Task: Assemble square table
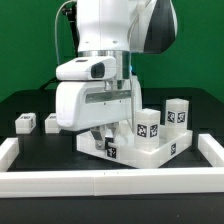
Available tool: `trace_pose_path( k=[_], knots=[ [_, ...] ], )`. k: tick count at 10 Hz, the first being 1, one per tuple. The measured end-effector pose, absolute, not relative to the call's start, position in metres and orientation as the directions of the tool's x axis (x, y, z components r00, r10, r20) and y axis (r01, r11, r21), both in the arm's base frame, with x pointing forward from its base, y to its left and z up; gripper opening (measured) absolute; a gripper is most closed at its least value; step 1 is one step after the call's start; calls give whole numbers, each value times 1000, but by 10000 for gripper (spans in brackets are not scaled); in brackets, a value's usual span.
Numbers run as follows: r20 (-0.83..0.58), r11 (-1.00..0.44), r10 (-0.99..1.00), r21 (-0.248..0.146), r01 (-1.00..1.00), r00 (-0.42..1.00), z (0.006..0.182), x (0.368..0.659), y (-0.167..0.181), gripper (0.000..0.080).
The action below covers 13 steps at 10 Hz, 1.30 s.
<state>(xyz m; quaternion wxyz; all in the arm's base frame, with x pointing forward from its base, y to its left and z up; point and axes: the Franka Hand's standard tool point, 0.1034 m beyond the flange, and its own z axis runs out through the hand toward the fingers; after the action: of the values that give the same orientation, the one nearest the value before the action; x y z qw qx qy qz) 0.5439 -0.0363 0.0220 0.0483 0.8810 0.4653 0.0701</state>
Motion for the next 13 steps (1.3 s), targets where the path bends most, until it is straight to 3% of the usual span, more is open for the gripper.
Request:
trace_pose_path(
  k=[6, 9, 13],
  knots=[
    [19, -316, 948, 170, 933, 318, 22, 544, -41, 68],
    [-28, -108, 993, 177, 978, 114, 23, 546, -33, 70],
    [-85, 142, 987, 112, 983, -133, 29, 565, -13, 60]
  ],
)
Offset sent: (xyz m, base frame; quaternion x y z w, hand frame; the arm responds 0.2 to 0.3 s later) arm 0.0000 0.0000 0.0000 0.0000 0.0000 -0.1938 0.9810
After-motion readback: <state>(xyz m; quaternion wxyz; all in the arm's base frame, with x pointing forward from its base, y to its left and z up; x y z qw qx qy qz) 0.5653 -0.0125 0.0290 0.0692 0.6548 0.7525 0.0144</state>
